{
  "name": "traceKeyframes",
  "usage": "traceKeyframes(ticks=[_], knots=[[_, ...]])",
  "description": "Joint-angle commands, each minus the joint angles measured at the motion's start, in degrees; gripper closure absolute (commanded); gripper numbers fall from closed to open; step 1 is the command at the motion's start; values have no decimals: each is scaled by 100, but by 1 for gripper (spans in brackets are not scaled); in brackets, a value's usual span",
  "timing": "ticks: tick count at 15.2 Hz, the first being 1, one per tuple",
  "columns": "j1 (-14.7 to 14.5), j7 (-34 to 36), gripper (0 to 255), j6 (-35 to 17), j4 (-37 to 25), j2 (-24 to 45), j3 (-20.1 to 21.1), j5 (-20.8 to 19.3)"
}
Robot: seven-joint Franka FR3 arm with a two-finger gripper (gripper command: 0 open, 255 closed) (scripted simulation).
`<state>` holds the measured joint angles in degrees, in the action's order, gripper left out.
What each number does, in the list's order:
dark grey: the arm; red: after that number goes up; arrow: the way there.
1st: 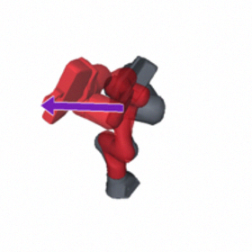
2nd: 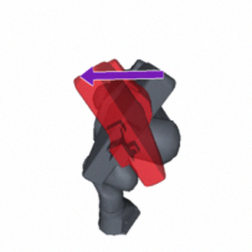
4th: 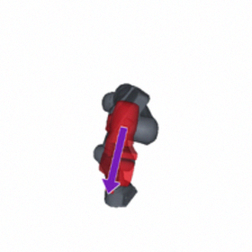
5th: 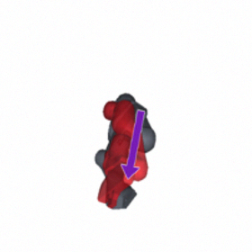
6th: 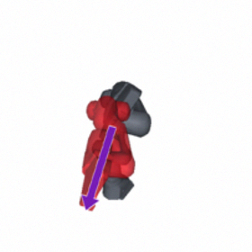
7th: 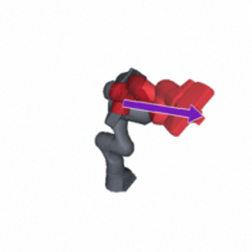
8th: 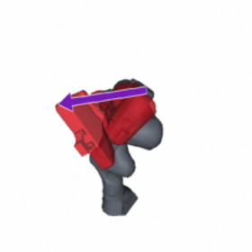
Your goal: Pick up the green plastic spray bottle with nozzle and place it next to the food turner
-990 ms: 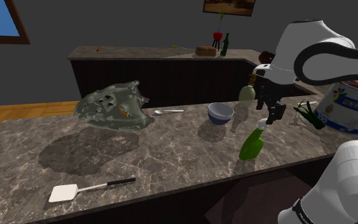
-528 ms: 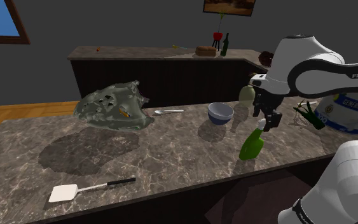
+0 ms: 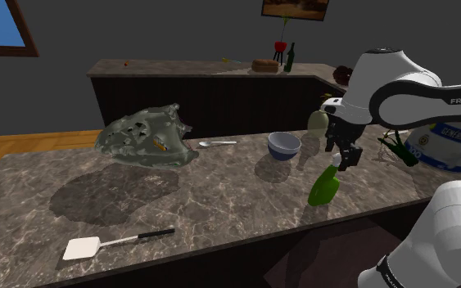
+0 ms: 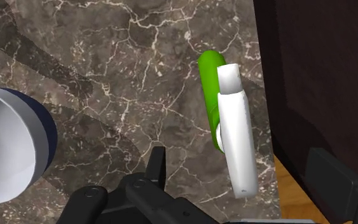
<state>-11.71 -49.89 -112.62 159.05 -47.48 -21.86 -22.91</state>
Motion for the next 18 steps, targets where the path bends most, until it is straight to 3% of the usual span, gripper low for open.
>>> traceKeyframes(ticks=[1,10,18], knots=[[0,0,255,-1,0,0,0,0],[0,0,255,-1,1,0,0,0],[-65,-77,255,673,-520,-159,183,192]])
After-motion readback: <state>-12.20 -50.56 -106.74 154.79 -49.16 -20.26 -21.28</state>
